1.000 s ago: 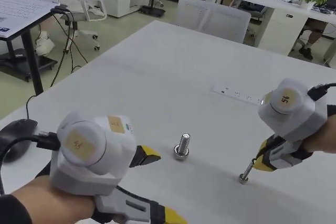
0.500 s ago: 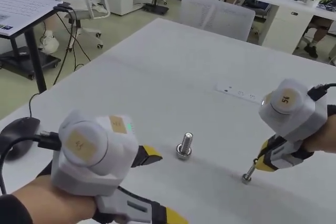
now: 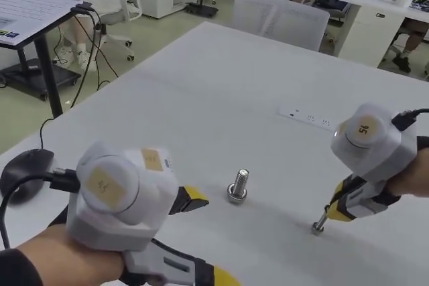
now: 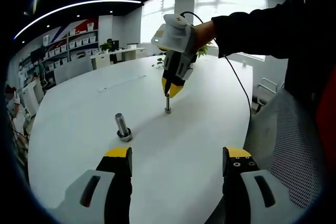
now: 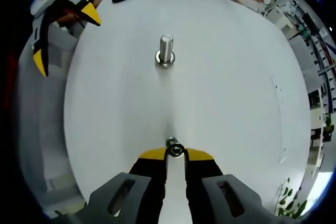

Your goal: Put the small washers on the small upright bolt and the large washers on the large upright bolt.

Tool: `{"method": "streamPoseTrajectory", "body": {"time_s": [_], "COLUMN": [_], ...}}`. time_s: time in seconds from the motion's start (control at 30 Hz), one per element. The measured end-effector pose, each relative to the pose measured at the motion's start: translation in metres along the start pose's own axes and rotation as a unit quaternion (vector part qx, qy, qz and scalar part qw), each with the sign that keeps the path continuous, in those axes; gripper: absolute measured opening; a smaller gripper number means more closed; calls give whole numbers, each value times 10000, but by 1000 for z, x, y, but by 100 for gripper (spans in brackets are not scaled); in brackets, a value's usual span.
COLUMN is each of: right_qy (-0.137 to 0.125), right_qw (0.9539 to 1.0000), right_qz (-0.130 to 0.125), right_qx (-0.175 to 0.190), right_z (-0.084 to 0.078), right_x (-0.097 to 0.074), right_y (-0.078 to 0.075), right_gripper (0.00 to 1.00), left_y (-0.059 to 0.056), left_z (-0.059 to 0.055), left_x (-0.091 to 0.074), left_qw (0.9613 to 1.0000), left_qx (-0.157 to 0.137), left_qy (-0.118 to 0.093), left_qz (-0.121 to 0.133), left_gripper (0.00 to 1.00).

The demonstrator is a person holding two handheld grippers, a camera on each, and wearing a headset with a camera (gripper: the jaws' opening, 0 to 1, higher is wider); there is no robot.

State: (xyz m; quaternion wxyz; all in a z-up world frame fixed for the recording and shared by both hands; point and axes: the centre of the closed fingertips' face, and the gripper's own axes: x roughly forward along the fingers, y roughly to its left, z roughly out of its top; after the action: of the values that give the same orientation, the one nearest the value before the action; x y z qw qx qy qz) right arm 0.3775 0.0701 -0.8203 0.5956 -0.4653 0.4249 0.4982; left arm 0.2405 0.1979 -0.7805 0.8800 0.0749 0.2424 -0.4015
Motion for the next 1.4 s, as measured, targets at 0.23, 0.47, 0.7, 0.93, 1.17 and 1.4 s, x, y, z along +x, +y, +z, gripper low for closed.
{"method": "streamPoseTrajectory", "body": {"time_s": [0.23, 0.47, 0.7, 0.93, 1.17, 1.4], "right_qy": [32, 68, 101, 108, 114, 112], "right_qw": [10000, 9999, 9998, 9996, 9996, 9995], "right_qz": [62, 122, 177, 233, 255, 275], "right_qx": [34, 85, 86, 104, 108, 146], "right_z": [-2, -5, -8, -10, -12, -12], "right_x": [8, 17, 27, 39, 44, 45], "right_y": [2, 3, 3, 0, 0, 1], "right_gripper": [13, 13, 14, 14, 14, 14], "left_y": [0, 1, 2, 3, 3, 3], "left_z": [0, -2, -4, -5, -6, -6], "left_x": [0, 0, 0, 1, 1, 1], "left_qw": [10000, 10000, 10000, 10000, 9999, 9999], "left_qx": [-13, -24, -41, -54, -68, -80], "left_qy": [-1, 21, 42, 69, 89, 109], "left_qz": [4, 16, 31, 39, 48, 42], "left_gripper": [69, 69, 69, 69, 69, 69]}}
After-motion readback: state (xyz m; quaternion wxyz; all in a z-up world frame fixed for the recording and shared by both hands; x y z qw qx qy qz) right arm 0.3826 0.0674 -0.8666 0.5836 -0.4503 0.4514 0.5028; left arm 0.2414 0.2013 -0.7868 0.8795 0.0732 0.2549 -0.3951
